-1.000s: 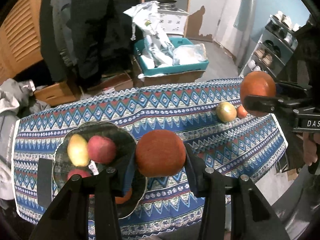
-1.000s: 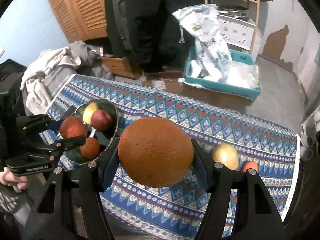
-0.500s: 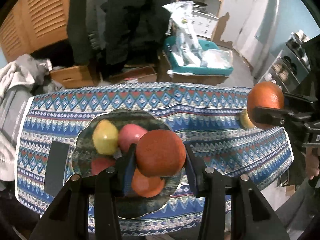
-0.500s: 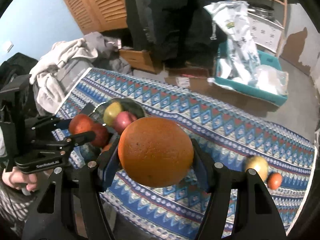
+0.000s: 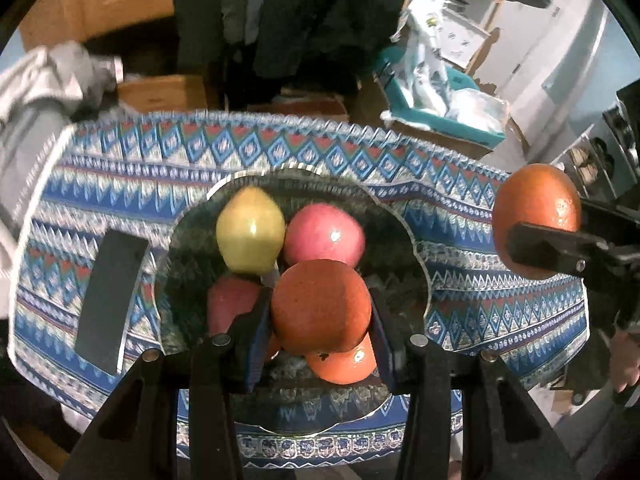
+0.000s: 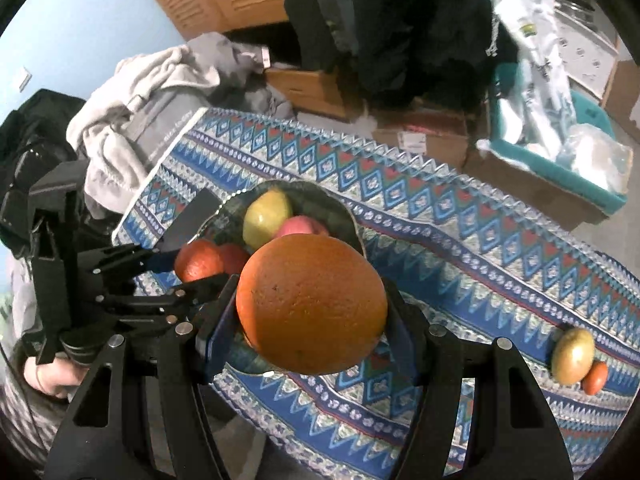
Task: Organize fruits
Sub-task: 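Lower and open the right tool in the bowl while the left tool releases its fruit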
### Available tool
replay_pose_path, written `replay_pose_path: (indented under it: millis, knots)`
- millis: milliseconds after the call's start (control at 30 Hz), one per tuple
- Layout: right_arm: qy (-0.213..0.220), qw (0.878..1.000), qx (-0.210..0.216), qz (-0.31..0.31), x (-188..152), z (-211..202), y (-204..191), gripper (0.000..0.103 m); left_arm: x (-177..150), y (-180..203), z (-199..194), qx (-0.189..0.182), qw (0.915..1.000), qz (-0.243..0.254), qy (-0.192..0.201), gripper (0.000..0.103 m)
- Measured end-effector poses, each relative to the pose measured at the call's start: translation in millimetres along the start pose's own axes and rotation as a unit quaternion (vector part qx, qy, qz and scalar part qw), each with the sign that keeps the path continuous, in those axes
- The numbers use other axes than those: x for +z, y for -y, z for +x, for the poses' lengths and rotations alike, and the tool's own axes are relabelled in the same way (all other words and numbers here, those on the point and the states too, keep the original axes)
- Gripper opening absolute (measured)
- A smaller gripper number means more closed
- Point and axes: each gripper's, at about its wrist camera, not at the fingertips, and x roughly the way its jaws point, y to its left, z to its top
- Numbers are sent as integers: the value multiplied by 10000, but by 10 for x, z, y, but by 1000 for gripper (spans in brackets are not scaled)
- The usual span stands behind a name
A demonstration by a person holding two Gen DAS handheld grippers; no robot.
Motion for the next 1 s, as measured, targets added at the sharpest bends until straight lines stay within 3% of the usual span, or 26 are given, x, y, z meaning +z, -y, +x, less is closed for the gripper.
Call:
replay_pose_path:
  millis: [400,1000]
  knots:
    - [-547,9984,80,117,-14,625,-30,67,-74,-165,316,47,9993,-171,-329,46]
    - [-948,9946,162,391,-72,973,75,69,-103,-138,425,52,9989,-63,-458,48]
